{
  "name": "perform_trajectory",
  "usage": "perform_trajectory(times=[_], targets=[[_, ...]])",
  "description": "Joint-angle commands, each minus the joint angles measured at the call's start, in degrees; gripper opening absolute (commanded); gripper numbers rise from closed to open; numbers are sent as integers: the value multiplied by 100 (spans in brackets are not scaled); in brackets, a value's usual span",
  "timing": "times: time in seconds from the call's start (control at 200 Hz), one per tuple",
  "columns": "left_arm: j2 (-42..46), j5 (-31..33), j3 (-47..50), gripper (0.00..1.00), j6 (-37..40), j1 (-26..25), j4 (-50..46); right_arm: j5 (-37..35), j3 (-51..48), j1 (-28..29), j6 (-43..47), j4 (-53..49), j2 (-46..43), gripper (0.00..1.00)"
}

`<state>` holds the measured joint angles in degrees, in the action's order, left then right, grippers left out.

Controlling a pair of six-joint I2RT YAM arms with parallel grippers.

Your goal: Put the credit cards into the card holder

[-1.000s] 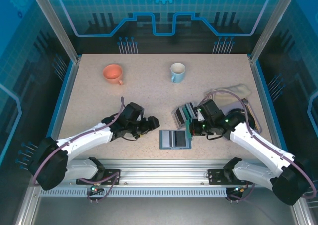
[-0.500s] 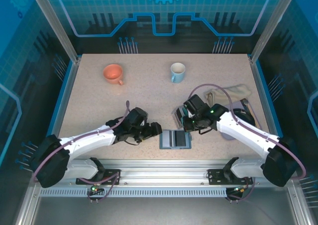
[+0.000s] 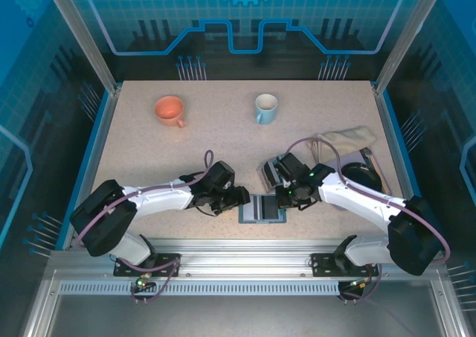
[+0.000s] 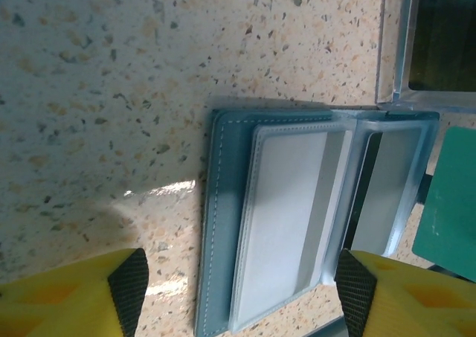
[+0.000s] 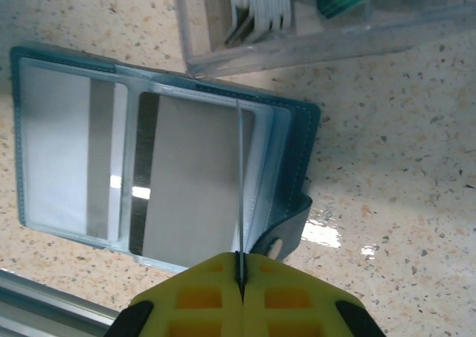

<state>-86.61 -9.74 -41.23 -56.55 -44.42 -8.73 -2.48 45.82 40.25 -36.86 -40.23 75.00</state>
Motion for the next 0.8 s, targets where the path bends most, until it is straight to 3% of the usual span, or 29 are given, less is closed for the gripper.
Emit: perform_trajectory(times=[0.0, 0.385, 0.575, 0.795], targets=[[-143, -60, -141, 69, 63, -45, 26, -127, -135, 97, -152, 3, 34, 2], [-491, -133, -78, 57, -48, -150, 197, -224, -481, 97, -558, 275, 89, 2], [-707, -169, -100, 43, -76, -254, 263, 66, -896, 71, -1006, 854, -70, 2], [-793, -81, -64, 35, -118, -347, 266, 345, -1126, 27, -1120, 1311, -645, 3]])
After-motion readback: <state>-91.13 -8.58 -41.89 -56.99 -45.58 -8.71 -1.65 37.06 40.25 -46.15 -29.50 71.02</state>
